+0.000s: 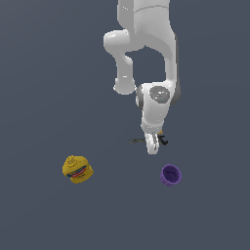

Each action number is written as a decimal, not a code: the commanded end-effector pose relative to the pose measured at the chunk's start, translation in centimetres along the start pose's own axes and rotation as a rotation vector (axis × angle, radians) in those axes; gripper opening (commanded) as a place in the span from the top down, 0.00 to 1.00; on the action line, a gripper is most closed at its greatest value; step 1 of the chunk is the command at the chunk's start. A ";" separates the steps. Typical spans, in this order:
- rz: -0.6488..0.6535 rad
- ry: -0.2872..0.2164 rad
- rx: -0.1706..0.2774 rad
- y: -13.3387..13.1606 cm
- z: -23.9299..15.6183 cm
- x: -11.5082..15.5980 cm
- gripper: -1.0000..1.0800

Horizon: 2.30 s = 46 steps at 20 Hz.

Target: Pick up a designated object from a clutter of objects.

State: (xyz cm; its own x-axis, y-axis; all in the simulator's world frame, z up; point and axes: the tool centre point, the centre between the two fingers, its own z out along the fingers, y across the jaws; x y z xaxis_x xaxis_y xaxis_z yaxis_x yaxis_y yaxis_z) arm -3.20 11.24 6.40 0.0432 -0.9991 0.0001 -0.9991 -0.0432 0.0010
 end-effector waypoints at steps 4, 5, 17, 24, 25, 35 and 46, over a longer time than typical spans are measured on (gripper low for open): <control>0.001 0.001 0.001 -1.5 -4.8 0.0 1.00; 0.001 0.001 0.001 -1.8 -5.7 -0.1 1.00; 0.002 0.002 0.001 -5.5 -17.4 -0.3 1.00; 0.001 0.002 0.001 -7.7 -24.0 -0.5 1.00; 0.001 0.002 0.001 -8.0 -24.9 -0.5 1.00; -0.001 0.000 0.001 -10.5 -31.3 -0.8 1.00; -0.001 0.000 0.001 -11.5 -33.7 -0.9 1.00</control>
State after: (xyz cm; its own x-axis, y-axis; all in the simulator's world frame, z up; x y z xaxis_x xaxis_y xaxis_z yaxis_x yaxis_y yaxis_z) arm 8.24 12.66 39.90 0.0443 -0.9990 0.0001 -0.9990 -0.0443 0.0000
